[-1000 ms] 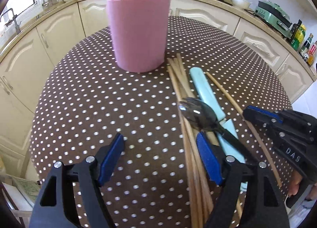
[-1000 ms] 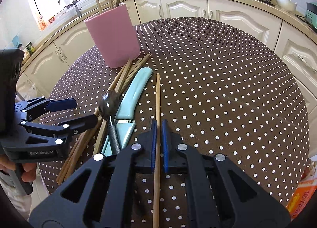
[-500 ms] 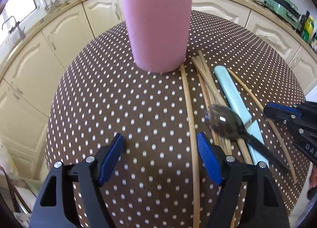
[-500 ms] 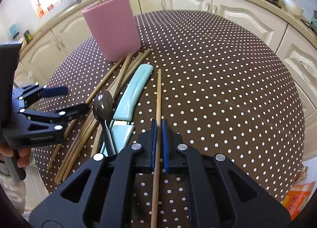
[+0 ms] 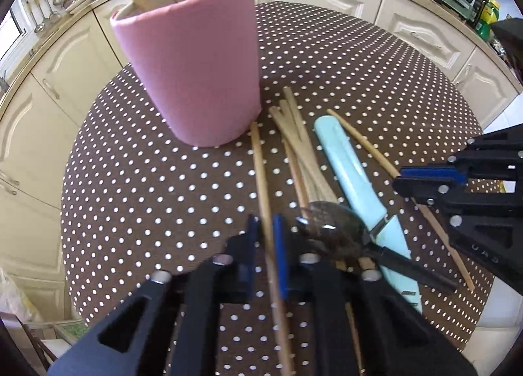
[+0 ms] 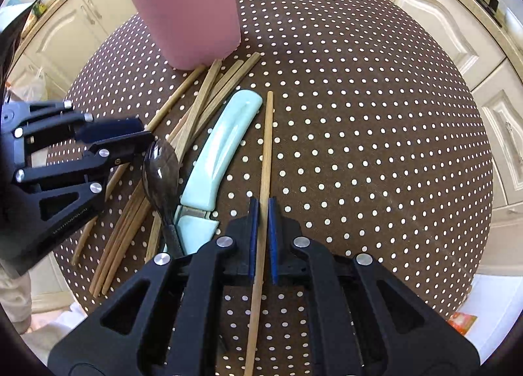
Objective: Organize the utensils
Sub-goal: 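Grasp a chopstick with the left tool while the right tool holds its chopstick, then lift both held chopsticks up toward the pink cup, then open both tools over the pink cup to drop the chopsticks in, then move both tools back to the pile and grasp the dark spoon with the right tool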
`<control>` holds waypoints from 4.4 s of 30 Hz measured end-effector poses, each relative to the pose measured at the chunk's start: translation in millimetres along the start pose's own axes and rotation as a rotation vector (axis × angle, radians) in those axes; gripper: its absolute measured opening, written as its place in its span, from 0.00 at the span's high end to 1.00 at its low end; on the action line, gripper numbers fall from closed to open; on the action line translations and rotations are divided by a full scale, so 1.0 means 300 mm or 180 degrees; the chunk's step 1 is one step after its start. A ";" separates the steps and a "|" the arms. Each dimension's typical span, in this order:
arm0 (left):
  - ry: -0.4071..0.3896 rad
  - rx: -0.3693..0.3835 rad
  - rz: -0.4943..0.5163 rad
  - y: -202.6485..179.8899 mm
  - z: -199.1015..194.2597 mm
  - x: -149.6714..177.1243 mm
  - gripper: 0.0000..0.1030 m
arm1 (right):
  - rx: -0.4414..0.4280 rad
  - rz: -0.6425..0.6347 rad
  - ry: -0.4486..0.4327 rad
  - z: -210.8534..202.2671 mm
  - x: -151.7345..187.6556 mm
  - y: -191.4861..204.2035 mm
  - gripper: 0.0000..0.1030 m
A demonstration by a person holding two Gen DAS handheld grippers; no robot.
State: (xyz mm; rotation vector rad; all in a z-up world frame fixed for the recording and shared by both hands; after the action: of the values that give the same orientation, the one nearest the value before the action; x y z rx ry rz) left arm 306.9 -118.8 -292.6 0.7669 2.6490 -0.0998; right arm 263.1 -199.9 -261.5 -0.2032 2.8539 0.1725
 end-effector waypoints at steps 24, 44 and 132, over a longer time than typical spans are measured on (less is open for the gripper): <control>-0.1905 0.0294 -0.0288 0.019 -0.489 -0.087 0.95 | -0.0646 0.0235 -0.1322 -0.361 -0.049 0.006 0.95; -0.3564 0.0077 -0.0852 0.192 -0.745 -0.393 0.95 | -0.0920 0.0128 -0.2511 -0.741 -0.407 0.098 0.95; -0.1948 -0.0415 -0.0970 0.242 -0.525 0.016 0.30 | -0.0266 0.0024 -0.1694 -0.368 -0.138 0.114 0.57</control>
State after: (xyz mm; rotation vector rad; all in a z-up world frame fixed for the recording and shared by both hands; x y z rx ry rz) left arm 288.0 -28.0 -146.1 0.2275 2.1340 -0.2038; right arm 268.1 -176.3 -141.0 -0.1373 2.3205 0.2980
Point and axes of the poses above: each gripper's, at about its wrist camera, not at the fingertips, and z roughly the way its jaws point, y to its left, x to its underside, the point moved 10 cm from there along z, roughly the way its jaws point, and after that the axes turned 5 degrees about z, right-handed, at the moved point
